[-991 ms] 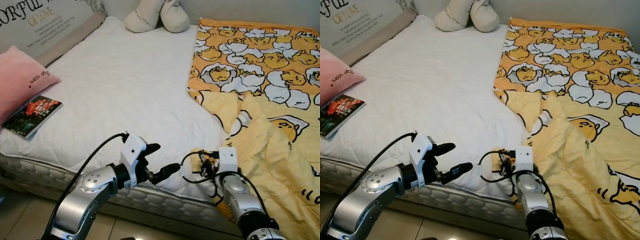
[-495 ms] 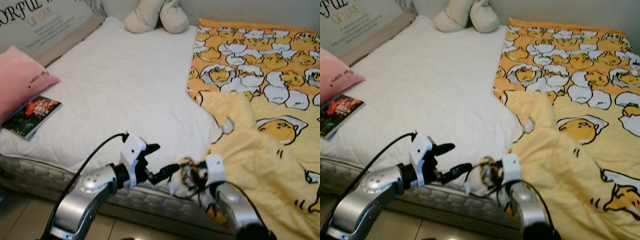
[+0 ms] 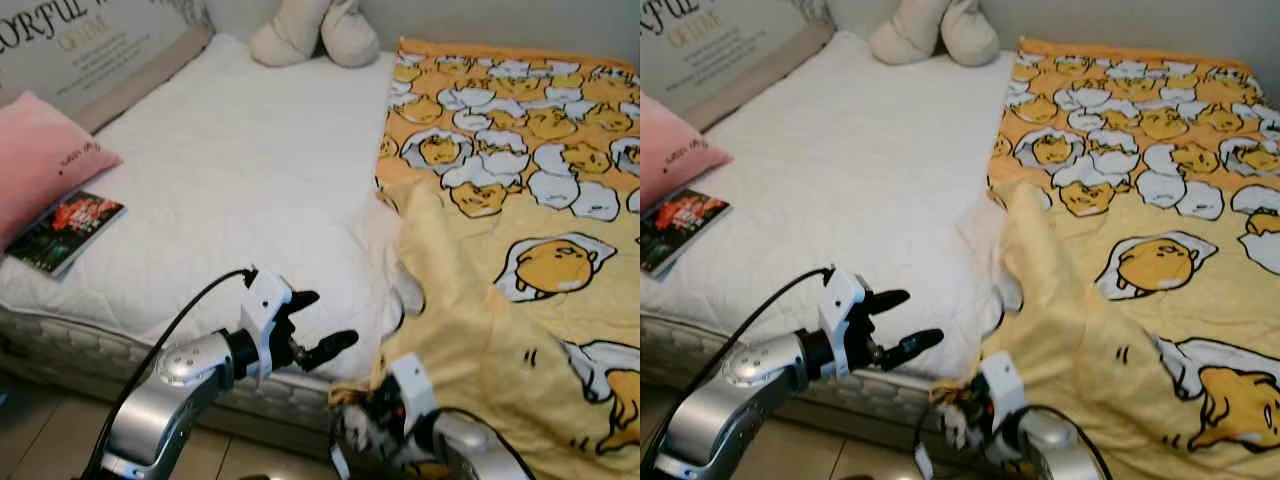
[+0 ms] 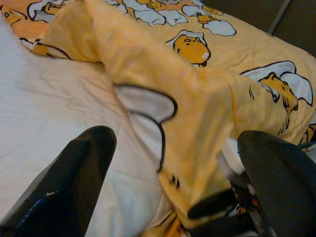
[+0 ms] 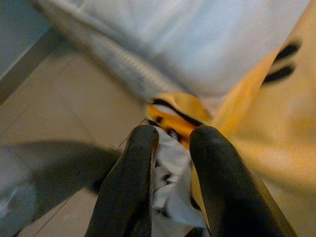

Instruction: Clean up the room

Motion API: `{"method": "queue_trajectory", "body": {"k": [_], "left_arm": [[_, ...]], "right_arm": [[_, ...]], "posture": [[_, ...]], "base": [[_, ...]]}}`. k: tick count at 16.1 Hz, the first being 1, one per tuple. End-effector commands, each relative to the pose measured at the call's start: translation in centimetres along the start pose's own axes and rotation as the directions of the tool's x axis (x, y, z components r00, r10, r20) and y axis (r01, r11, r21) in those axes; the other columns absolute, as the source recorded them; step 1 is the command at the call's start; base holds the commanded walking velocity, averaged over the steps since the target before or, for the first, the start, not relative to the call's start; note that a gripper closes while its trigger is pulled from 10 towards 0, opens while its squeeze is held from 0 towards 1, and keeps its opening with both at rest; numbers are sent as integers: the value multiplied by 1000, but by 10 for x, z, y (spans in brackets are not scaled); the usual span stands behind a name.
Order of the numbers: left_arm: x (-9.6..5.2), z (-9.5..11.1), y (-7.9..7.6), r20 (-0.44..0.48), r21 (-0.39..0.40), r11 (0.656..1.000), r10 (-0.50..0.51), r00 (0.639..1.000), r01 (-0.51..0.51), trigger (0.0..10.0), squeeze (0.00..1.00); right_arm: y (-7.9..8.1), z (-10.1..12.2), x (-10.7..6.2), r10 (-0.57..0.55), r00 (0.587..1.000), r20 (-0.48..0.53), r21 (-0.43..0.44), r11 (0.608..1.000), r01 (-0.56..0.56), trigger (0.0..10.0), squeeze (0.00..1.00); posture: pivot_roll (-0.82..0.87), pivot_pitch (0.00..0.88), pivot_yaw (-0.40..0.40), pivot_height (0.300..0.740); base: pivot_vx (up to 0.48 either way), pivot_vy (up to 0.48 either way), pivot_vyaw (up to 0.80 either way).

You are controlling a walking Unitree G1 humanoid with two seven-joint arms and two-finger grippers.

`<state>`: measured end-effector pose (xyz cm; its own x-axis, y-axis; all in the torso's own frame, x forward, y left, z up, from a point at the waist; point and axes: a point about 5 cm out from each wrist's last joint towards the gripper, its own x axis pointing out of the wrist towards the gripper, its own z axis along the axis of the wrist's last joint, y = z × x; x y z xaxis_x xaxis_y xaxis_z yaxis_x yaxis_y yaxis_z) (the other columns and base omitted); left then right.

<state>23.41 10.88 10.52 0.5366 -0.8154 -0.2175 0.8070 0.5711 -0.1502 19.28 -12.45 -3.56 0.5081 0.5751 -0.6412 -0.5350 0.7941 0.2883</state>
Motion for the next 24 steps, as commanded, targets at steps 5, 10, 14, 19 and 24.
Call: {"method": "queue_trajectory", "body": {"k": [5,10,14,19,24], "left_arm": [[-2,-2,3,-26,7,1000,-4,1000,4,10000,0],[-2,2,16,19,31,991,130,991,-130,10000,0],[2,2,18,39,-7,982,189,981,-189,10000,0],[5,3,16,42,-13,982,186,982,-186,10000,0],[4,4,16,35,-11,983,182,983,-182,10000,0]], "right_arm": [[0,-6,-7,70,996,-52,-28,997,-71,4980,0],[-27,39,-11,-229,951,209,-68,967,248,10000,0],[-38,54,-17,-421,853,310,2,897,442,10000,0],[-56,60,-4,-546,793,271,-30,818,574,10000,0],[-23,51,29,-298,941,162,-45,950,309,10000,0]], "posture": [[12,0,21,740],[15,0,16,740],[10,0,14,740],[22,0,19,740],[37,0,12,740]], "base": [[0,0,0],[0,0,0],[0,0,0],[0,0,0],[0,0,0]]}}
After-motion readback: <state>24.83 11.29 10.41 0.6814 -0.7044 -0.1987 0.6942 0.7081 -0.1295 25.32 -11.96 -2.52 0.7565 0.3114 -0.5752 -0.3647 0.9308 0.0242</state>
